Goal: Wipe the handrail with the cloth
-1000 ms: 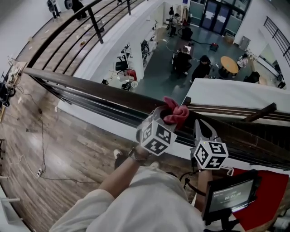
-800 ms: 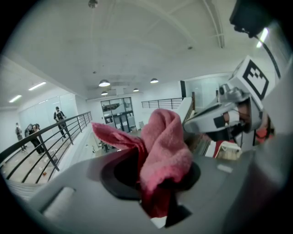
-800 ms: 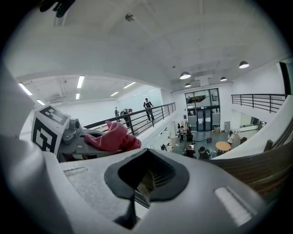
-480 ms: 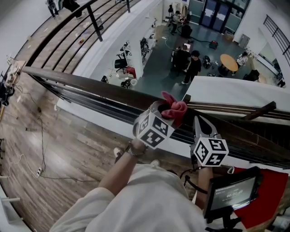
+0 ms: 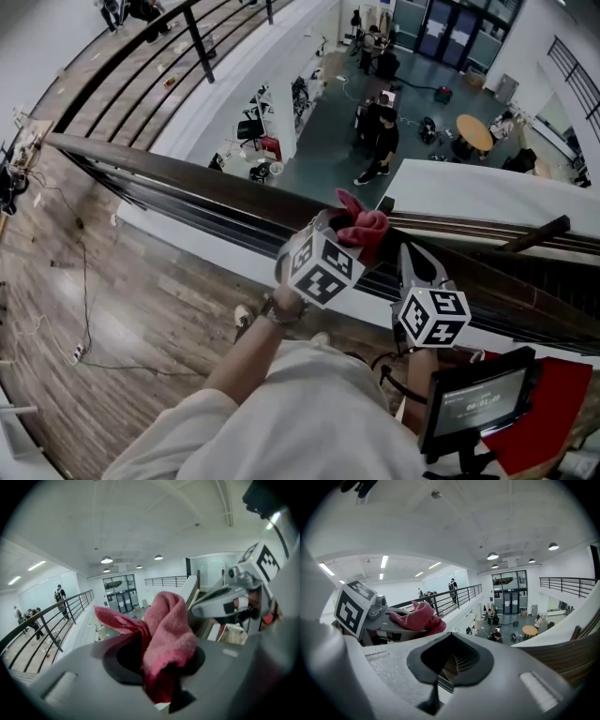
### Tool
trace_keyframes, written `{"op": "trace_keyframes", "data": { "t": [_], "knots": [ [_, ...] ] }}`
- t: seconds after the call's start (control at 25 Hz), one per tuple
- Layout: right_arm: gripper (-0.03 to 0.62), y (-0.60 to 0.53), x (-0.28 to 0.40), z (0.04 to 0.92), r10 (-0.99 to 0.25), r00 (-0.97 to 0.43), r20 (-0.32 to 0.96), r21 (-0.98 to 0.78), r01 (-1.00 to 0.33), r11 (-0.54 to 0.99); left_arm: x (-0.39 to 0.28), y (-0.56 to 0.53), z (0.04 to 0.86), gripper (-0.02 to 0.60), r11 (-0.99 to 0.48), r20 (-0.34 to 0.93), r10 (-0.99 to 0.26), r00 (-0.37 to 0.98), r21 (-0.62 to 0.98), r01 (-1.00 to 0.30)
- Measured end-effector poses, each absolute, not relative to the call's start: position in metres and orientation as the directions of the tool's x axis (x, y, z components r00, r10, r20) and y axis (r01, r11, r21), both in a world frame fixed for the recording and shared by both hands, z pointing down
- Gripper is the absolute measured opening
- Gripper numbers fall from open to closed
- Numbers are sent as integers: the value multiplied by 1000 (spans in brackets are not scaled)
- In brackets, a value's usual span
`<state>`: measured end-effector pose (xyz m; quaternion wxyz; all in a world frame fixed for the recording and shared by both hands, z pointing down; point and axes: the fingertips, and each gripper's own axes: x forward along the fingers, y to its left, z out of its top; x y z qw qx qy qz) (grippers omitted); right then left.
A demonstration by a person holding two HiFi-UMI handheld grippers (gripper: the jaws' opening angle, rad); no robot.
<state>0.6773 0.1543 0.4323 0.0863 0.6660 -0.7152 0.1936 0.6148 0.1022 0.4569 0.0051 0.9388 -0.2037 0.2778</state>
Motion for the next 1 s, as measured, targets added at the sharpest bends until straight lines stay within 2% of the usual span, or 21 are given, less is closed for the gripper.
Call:
{"op": "trace_keyframes", "data": {
  "t": [0.64,1.0],
  "knots": [
    [3,124,635,432,-919,-130,373,-158,-985,75,574,84,460,138,-917,555,-369,745,-87,-389],
    [3,111,604,433,-910,-158,384,-162,-981,102,538,63,457,138,-898,552,-409,726,-102,-428]
  ]
}}
